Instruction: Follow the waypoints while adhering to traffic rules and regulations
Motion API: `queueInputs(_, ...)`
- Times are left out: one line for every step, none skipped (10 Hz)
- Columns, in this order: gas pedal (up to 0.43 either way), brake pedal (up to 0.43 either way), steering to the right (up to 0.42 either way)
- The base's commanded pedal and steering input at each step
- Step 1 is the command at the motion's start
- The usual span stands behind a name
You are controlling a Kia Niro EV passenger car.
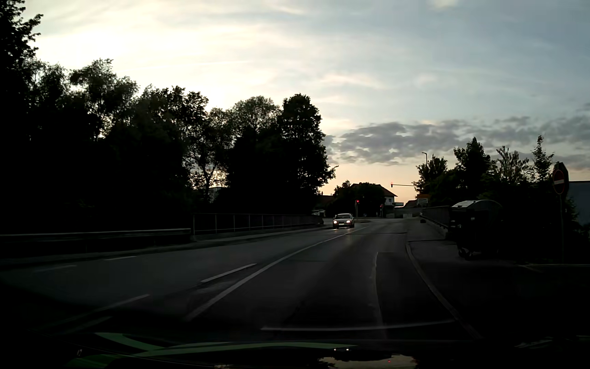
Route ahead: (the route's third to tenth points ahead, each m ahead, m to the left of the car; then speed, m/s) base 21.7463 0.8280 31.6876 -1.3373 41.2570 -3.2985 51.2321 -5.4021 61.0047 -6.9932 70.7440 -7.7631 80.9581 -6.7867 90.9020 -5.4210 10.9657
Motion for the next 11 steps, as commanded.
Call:
queueInputs(0.189, 0.000, 0.052)
queueInputs(0.189, 0.000, 0.052)
queueInputs(0.197, 0.000, 0.051)
queueInputs(0.197, 0.000, 0.050)
queueInputs(0.197, 0.000, 0.049)
queueInputs(0.197, 0.000, 0.049)
queueInputs(0.197, 0.000, 0.048)
queueInputs(0.197, 0.000, 0.046)
queueInputs(0.197, 0.000, 0.044)
queueInputs(0.197, 0.000, 0.042)
queueInputs(0.138, 0.000, 0.040)
